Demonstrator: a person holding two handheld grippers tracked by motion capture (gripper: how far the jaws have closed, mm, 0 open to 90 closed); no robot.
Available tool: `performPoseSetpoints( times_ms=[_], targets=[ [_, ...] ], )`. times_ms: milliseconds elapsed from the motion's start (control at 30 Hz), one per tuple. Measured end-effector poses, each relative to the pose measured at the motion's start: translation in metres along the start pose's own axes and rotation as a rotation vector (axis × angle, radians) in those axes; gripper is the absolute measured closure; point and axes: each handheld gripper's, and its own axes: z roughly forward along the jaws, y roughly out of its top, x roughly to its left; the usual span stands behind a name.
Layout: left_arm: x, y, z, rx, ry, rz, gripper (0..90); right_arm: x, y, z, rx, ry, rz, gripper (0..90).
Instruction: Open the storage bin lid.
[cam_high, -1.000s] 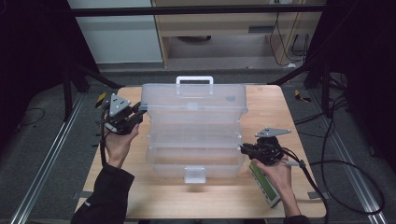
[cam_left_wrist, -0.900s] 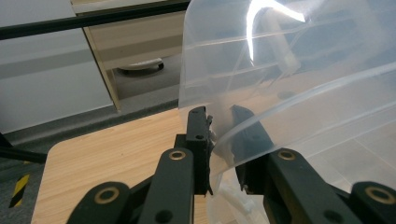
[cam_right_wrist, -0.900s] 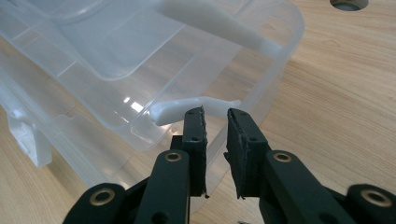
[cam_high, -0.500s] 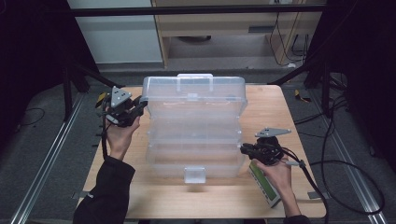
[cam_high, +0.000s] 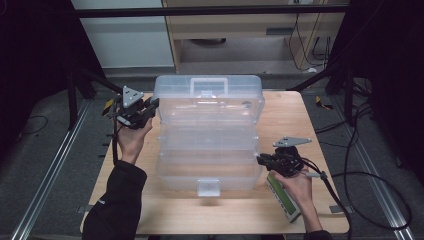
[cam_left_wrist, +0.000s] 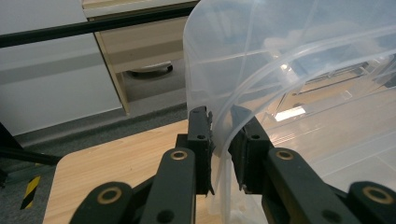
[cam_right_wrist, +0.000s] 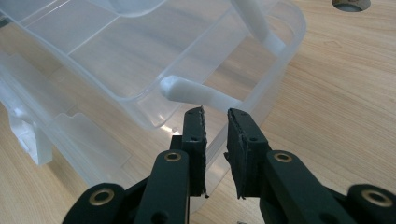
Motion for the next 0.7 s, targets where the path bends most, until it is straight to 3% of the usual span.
performPoseSetpoints(
  times_ms=[700],
  targets=[
    [0.008,0.011,0.025,0.007,0.010,-0.015,78.4,0.000,0.000,0.000,-0.002,0.000,-0.006,77.2]
  ],
)
